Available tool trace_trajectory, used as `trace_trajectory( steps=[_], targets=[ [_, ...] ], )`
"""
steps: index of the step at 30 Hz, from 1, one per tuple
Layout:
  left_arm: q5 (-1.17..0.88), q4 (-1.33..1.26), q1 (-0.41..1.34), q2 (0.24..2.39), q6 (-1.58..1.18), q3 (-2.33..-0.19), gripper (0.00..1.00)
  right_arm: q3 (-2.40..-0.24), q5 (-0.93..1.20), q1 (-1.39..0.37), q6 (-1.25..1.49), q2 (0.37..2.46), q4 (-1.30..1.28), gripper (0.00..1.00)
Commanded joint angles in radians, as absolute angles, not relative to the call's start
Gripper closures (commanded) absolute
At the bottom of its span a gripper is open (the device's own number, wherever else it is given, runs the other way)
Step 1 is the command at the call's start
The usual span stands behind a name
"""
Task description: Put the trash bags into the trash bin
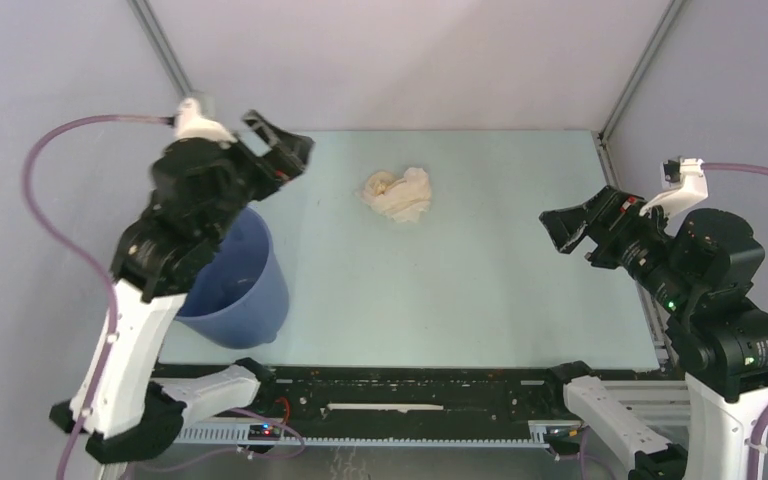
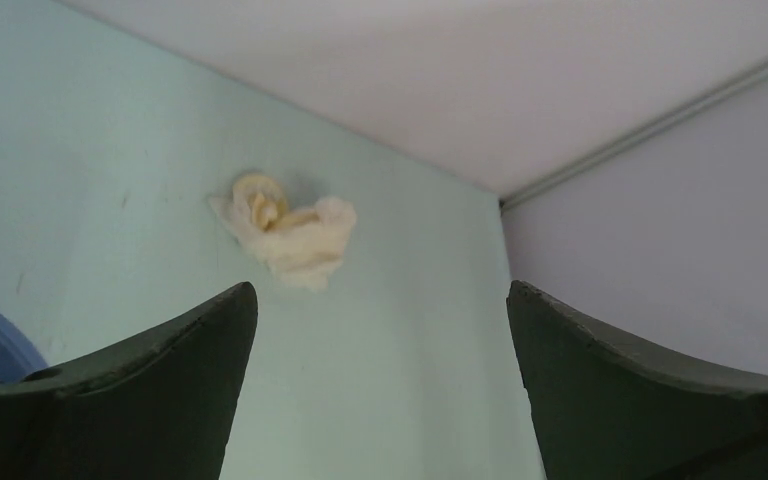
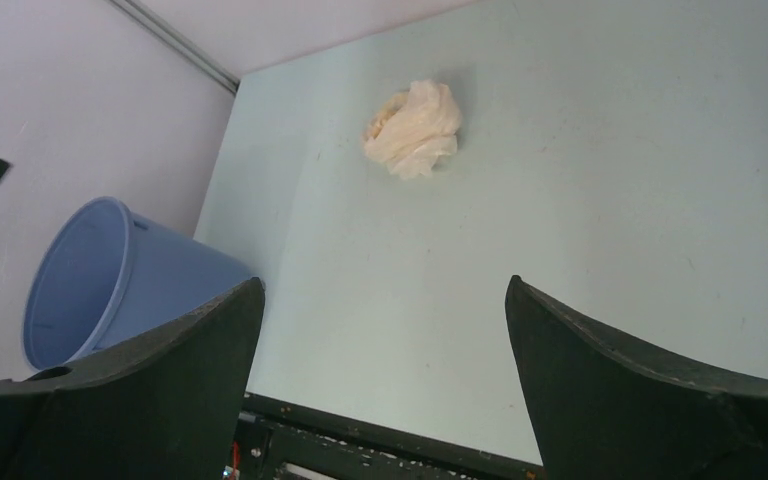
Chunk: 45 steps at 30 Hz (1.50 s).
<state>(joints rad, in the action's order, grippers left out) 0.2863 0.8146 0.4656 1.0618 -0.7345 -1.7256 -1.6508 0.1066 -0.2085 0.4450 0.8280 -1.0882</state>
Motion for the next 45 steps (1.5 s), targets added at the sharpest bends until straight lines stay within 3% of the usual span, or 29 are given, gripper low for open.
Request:
trace_trajectory(
  steps=[1, 9, 14, 20, 26, 29, 37, 45],
  targets=[
    [0.417, 0.855, 0.638, 1.132, -0.715, -1.685, 0.00, -1.621, 0.113, -0.198, 0.482, 0.796, -1.096, 0.00],
    [0.557, 0.896, 0.883, 1.249, -0.618, -1.579, 0.00, -1.567, 0.190, -0.196, 0.498, 0.726, -1.078, 0.00],
    [0.599, 0.875, 0.919, 1.363, -0.581, -1.551, 0.00, -1.577, 0.232, -0.195, 0.510, 0.715, -1.093, 0.00],
    [0.644, 0.790, 0.898, 1.538, -0.516, -1.550, 0.00, -1.575, 0.271, -0.195, 0.517, 0.664, -1.041, 0.00],
    [0.385, 0.617, 0.740, 1.755, -0.522, -1.596, 0.00, -1.625, 0.305, -0.196, 0.507, 0.693, -1.090, 0.00],
    [0.404, 0.498, 0.717, 1.840, -0.482, -1.621, 0.00, -1.639, 0.351, -0.197, 0.502, 0.712, -1.124, 0.00],
    [0.515, 0.471, 0.711, 2.100, -0.147, -1.878, 0.00, -1.667, 0.385, -0.197, 0.472, 0.738, -1.212, 0.02],
    [0.367, 0.471, 0.660, 2.268, -0.066, -2.100, 0.00, -1.693, 0.377, -0.198, 0.437, 0.758, -1.301, 0.02]
  ],
)
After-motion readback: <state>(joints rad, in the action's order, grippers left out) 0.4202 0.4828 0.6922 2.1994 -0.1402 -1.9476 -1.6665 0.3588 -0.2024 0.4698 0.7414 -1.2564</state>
